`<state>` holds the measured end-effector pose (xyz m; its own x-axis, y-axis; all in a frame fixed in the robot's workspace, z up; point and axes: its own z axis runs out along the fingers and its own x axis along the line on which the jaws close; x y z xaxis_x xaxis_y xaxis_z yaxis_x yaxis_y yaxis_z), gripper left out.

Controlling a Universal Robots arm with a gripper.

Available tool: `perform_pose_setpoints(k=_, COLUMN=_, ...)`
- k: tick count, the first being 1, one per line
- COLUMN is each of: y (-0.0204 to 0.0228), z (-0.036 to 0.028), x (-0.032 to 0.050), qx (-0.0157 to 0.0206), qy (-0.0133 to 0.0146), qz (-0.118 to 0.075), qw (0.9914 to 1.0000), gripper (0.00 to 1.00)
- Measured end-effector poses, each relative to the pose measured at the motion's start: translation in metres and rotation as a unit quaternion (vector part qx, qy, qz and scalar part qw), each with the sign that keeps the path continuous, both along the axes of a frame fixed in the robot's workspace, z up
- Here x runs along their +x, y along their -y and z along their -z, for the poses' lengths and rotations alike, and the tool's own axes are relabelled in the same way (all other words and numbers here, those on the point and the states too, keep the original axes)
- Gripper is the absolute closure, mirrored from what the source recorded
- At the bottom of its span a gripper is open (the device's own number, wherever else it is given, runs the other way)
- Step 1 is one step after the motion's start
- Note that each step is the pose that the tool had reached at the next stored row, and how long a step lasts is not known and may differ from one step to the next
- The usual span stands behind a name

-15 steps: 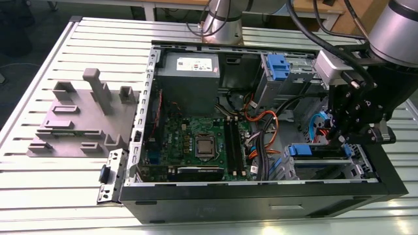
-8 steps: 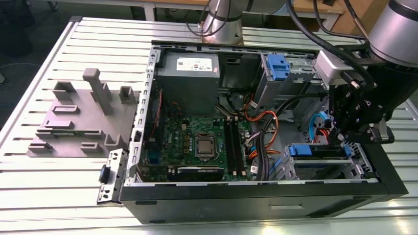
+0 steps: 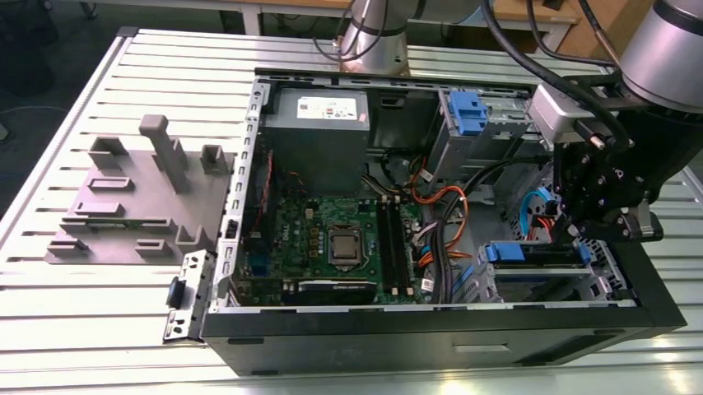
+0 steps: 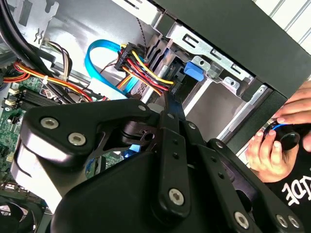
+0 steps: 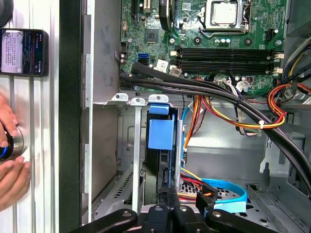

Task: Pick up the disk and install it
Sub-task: 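Insert the second disk wire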

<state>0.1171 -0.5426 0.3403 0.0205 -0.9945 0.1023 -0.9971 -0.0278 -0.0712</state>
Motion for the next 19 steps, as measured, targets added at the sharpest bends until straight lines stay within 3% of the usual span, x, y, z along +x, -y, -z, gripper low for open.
perform_pose_setpoints(k=15, y=0.0, z=0.0003, x=-0.0057, qx=0.0, qy=0.0, qz=0.0, qw=1.0, gripper=0.89)
perform_pose_setpoints(k=19, y=0.0, z=-0.0024, x=-0.0057, qx=0.0, qy=0.0, qz=0.0, qw=1.0, gripper=0.89)
